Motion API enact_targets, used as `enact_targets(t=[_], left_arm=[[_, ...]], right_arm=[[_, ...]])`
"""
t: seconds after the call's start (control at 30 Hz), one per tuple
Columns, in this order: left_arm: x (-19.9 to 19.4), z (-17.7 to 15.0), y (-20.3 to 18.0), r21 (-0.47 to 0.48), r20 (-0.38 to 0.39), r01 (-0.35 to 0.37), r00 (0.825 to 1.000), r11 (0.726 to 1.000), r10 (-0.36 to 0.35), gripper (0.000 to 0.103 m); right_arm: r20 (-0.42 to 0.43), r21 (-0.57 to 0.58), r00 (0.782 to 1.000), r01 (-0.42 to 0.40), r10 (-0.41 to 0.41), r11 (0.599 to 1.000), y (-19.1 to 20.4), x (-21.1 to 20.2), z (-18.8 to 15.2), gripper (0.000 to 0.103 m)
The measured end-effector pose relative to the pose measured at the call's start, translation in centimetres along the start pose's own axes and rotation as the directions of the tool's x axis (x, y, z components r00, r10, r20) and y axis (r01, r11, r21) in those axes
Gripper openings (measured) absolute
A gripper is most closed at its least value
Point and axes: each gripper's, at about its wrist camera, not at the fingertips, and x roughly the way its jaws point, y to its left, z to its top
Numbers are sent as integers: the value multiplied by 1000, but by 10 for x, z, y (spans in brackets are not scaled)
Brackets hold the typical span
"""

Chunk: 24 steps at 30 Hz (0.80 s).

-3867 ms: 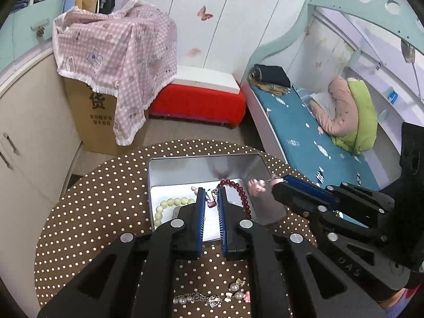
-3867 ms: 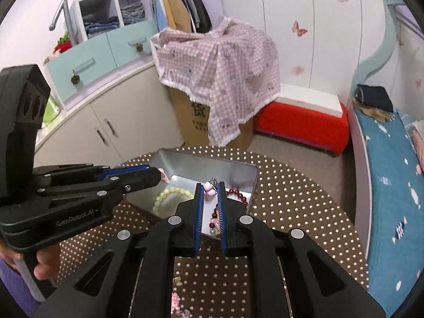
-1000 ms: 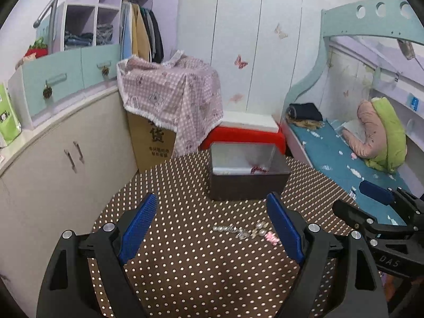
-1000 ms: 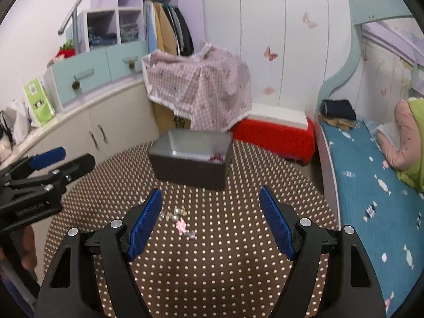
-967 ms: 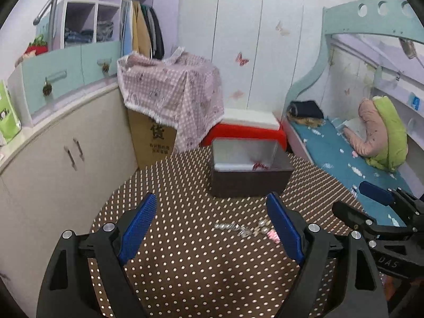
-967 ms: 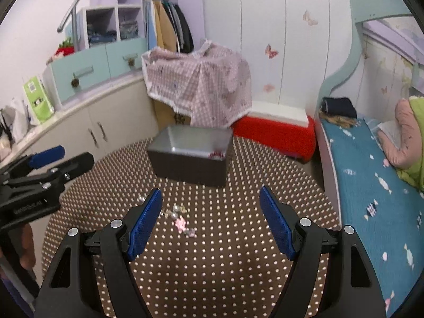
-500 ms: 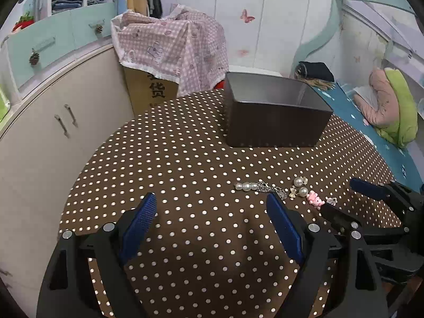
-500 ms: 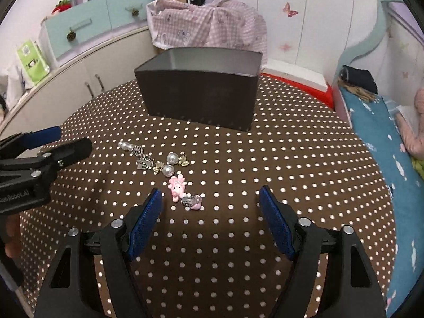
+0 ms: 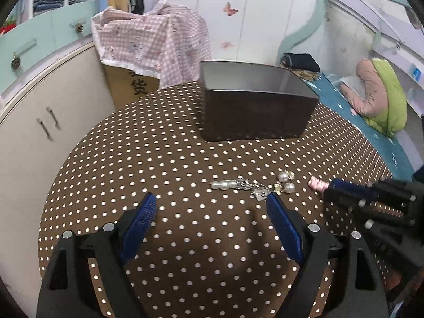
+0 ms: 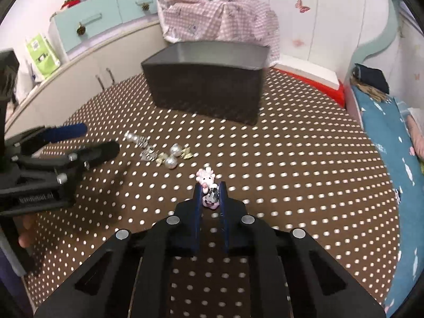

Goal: Organize jewelry
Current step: 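Grasp a silver earring with the left tool while the right tool grasps a pink charm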

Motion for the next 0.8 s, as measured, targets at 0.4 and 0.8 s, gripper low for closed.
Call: enact_targets(t=[0.4,0.8], left_arm=[[19,9,-2,-31,-36,-1,999,1000,0,82],[44,25,-16,3,-75,-36,997,999,36,69]], right_arm=[[52,64,999,-1,-3,998,-30,-15,9,13],[58,73,998,-25,20,997,-33,-7,12,13]])
